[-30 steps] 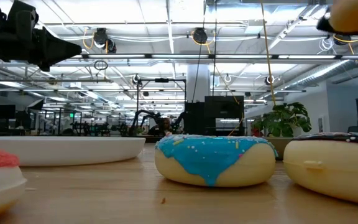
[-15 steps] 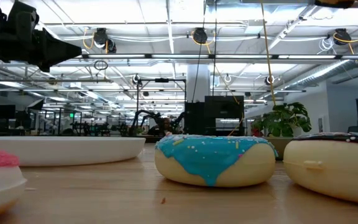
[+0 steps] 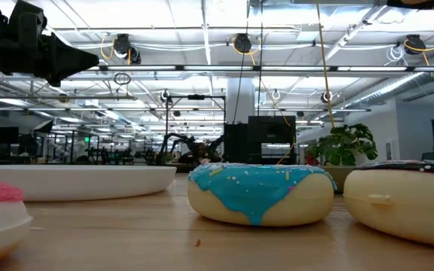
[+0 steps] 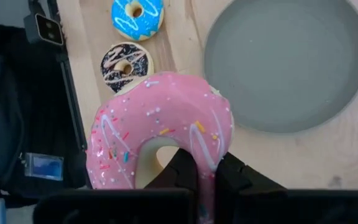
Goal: Pick & Place donuts
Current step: Put the large pink donut on the gray plate
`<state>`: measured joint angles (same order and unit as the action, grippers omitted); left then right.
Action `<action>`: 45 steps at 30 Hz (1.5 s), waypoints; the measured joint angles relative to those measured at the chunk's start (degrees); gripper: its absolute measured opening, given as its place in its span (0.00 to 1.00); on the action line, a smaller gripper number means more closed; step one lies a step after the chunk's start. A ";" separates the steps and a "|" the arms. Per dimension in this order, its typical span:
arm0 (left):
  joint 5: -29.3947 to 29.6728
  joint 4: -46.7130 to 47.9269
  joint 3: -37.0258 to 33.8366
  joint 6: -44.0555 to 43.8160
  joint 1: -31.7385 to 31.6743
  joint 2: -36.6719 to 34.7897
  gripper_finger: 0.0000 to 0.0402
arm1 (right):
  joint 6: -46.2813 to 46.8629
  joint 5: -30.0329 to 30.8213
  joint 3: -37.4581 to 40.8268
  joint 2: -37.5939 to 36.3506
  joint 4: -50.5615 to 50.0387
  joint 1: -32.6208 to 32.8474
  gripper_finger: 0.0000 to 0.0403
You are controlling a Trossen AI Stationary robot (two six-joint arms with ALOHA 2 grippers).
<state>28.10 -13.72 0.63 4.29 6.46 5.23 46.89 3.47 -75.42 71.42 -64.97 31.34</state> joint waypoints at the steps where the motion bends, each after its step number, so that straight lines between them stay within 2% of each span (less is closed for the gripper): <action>1: 0.00 -0.01 0.00 0.00 0.00 0.00 0.09 | -0.05 0.63 0.00 -0.01 0.01 -0.01 0.02; 14: -0.01 -1.60 -0.01 -0.53 0.00 0.00 0.09 | -2.15 1.43 0.00 0.02 0.01 -0.01 0.02; 19: -0.01 -1.48 -0.01 -0.49 0.00 0.00 0.09 | -2.39 3.05 0.00 0.02 0.03 0.00 0.02; 23: -0.02 -1.50 -0.01 -0.37 0.00 0.00 0.09 | -2.97 7.54 0.02 0.76 2.91 -1.04 0.02; 26: 0.31 -1.52 -0.01 -0.37 0.00 0.00 0.09 | -5.89 6.33 0.02 2.72 6.08 -3.71 0.02; 29: 0.34 -1.56 -0.01 -0.35 0.00 0.00 0.09 | -10.94 2.43 0.02 6.25 8.35 -7.49 0.02; 36: 0.35 -1.56 -0.01 0.11 0.00 0.00 0.09 | -23.74 -11.13 0.04 14.29 9.12 -17.60 0.02; 39: 0.37 -1.54 -0.01 0.15 0.00 0.00 0.09 | -29.12 -11.16 0.04 15.58 10.54 -21.72 0.02; 42: 0.41 -1.54 -0.01 0.18 0.00 0.00 0.09 | -34.26 -8.38 0.04 15.67 14.44 -25.93 0.02; 45: 0.44 -1.54 -0.01 0.62 0.00 0.00 0.09 | -36.21 -8.12 0.02 15.64 18.26 -29.86 0.02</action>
<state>28.53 -15.27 0.62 4.91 6.46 5.23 10.69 -4.64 -75.40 87.07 -46.72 1.48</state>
